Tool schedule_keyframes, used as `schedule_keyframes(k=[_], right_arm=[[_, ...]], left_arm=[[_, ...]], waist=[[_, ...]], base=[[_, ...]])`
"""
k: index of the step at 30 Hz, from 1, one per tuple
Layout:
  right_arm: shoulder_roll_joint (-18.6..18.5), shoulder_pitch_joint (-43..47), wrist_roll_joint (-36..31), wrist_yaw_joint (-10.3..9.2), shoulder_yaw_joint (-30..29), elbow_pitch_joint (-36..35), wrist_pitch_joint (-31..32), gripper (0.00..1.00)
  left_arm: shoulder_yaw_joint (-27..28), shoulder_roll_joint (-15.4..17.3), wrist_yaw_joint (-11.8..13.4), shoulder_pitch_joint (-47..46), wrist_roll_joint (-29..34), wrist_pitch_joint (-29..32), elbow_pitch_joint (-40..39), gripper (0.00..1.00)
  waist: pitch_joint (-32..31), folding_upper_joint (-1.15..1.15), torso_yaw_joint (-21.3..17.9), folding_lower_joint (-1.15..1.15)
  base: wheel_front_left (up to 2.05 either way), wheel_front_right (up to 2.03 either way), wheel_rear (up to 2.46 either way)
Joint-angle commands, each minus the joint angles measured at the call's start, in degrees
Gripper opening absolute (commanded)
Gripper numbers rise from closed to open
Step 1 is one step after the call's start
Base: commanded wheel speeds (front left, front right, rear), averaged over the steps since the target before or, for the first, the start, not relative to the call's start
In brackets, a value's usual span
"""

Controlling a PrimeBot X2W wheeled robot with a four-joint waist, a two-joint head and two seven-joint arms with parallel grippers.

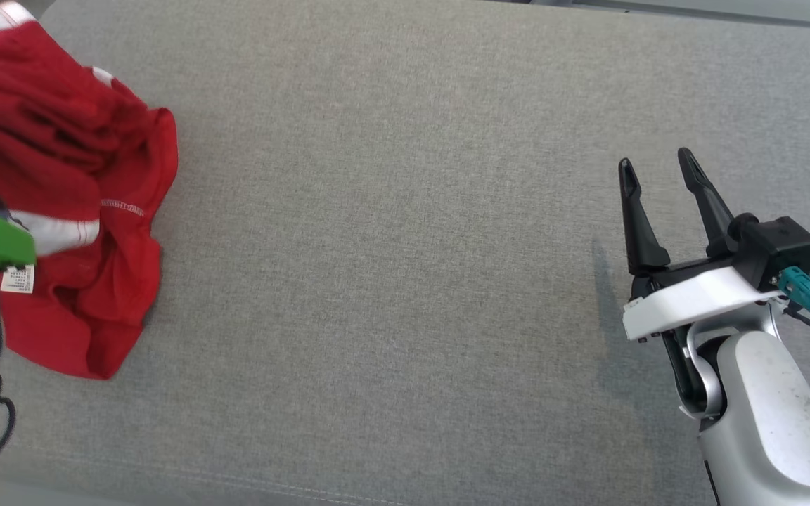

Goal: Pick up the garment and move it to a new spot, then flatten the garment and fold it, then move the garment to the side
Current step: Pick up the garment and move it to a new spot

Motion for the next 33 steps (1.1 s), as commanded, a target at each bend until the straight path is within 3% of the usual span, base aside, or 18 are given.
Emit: schedule_keyframes(k=[1,10,13,17,22,28,33], right_arm=[[0.2,1.4,0.2,0.00,-0.5,0.1,-0.4,1.00],[1.5,4.9,0.1,0.00,-2.0,-1.8,0.0,1.00],[2.0,5.6,0.4,0.00,-1.8,-2.5,-0.1,1.00],[2.4,5.6,0.9,0.00,-1.6,-2.7,-0.6,1.00],[2.7,5.5,1.9,0.00,-1.6,-2.2,-1.5,1.00],[2.9,6.0,2.6,0.00,-2.4,-1.7,-2.6,1.00],[3.0,6.3,4.2,0.00,-2.4,-1.1,-3.2,1.00]], left_arm=[[0.0,-0.5,1.0,3.6,0.3,-0.2,-3.6,0.00],[-0.8,-2.3,8.1,21.1,1.0,4.2,-29.1,0.00],[-2.3,-2.0,9.3,23.8,2.6,6.3,-35.9,0.00],[-5.1,-2.2,8.6,22.1,3.5,8.0,-39.3,0.00],[-11.0,-3.4,5.5,17.4,5.4,10.3,-40.1,0.00],[-17.4,-5.4,1.9,12.3,6.9,12.5,-37.6,0.00],[-23.7,-7.1,-1.2,11.6,8.5,14.0,-31.5,0.00]], waist=[[-3.6,0.00,-2.1,0.00],[-5.9,0.00,-7.8,0.00],[-6.1,0.00,-11.9,0.00],[-5.9,0.00,-16.9,0.00],[-4.8,0.00,-23.7,0.00],[-3.1,0.00,-28.5,0.00],[-1.3,0.00,-29.5,0.00]], base=[[0.00,0.00,0.00],[0.00,0.00,0.00],[0.00,0.00,0.00],[0.00,0.00,0.00],[0.00,0.00,0.00],[0.00,0.00,0.00],[0.00,0.00,0.00]])
